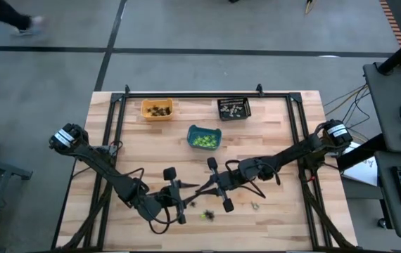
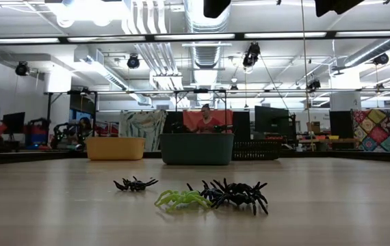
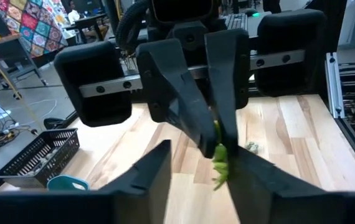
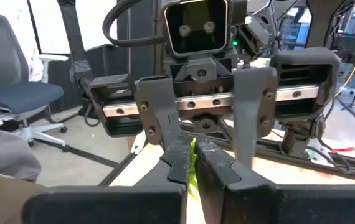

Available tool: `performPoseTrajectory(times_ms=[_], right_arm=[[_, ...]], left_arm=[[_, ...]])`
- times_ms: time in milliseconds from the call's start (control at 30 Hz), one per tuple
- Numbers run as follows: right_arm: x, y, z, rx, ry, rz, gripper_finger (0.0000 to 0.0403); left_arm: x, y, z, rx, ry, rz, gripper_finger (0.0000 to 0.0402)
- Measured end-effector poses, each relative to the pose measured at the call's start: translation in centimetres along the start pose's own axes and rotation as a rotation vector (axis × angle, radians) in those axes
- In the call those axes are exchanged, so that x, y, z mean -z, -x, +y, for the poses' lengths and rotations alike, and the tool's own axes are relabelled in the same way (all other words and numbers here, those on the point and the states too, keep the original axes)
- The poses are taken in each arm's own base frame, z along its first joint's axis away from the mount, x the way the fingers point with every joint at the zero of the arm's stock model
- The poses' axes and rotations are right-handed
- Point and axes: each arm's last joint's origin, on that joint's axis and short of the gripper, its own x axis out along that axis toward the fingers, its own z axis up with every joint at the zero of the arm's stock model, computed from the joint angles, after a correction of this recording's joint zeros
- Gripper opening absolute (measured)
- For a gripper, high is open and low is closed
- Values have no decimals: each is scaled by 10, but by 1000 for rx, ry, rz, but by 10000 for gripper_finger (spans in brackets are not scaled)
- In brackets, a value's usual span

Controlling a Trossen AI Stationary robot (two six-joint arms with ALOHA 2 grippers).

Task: Sort Halloween decoration
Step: Put the green spider toy into the blue bin

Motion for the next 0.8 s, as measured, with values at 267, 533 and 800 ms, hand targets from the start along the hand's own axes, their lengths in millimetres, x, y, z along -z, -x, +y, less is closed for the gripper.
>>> performPoseTrajectory(times_ms=[267, 533, 800], right_arm=[[-1, 2, -14, 41, -55, 11, 9], [6, 14, -50, 217, -133, 155, 9], [10, 25, -119, 399, -156, 400, 9]], left_arm=[[11, 0, 2, -22, -19, 77, 192], [31, 2, 10, -111, -13, 198, 197], [44, 3, 40, -234, -70, 357, 192]])
